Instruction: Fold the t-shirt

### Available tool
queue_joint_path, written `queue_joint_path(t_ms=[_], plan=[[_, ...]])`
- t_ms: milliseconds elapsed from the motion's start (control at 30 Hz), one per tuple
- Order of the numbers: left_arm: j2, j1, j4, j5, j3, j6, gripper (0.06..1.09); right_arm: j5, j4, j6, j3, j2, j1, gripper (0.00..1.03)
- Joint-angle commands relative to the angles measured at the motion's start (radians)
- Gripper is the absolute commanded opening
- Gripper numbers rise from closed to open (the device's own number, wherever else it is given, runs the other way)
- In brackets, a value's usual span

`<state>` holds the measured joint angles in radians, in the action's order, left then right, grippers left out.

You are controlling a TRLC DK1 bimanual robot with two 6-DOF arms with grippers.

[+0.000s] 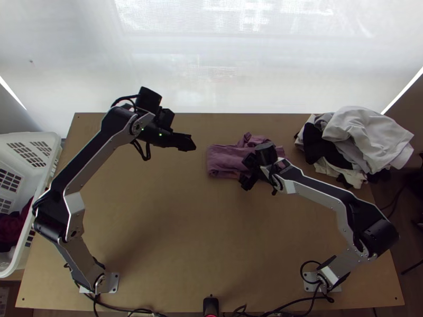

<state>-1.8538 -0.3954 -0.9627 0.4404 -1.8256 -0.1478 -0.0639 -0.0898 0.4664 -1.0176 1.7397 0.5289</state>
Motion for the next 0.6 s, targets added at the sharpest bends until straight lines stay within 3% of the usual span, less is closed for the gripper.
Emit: queue_joint_path(t_ms=[0,300,567], plan=[[0.107,0.049,-0.014,0.0,0.08,0.005,1.04,-0.014,0.016,0.018,0.03,-0.002,0.028,0.98],[0.157,0.055,-0.014,0.0,0.14,0.004,1.04,-0.051,0.101,0.081,0.044,0.07,0.019,0.98],[0.188,0.07,-0.021,-0.002,0.166,0.005,1.04,-0.091,0.147,0.095,-0.096,0.241,-0.038,0.98]])
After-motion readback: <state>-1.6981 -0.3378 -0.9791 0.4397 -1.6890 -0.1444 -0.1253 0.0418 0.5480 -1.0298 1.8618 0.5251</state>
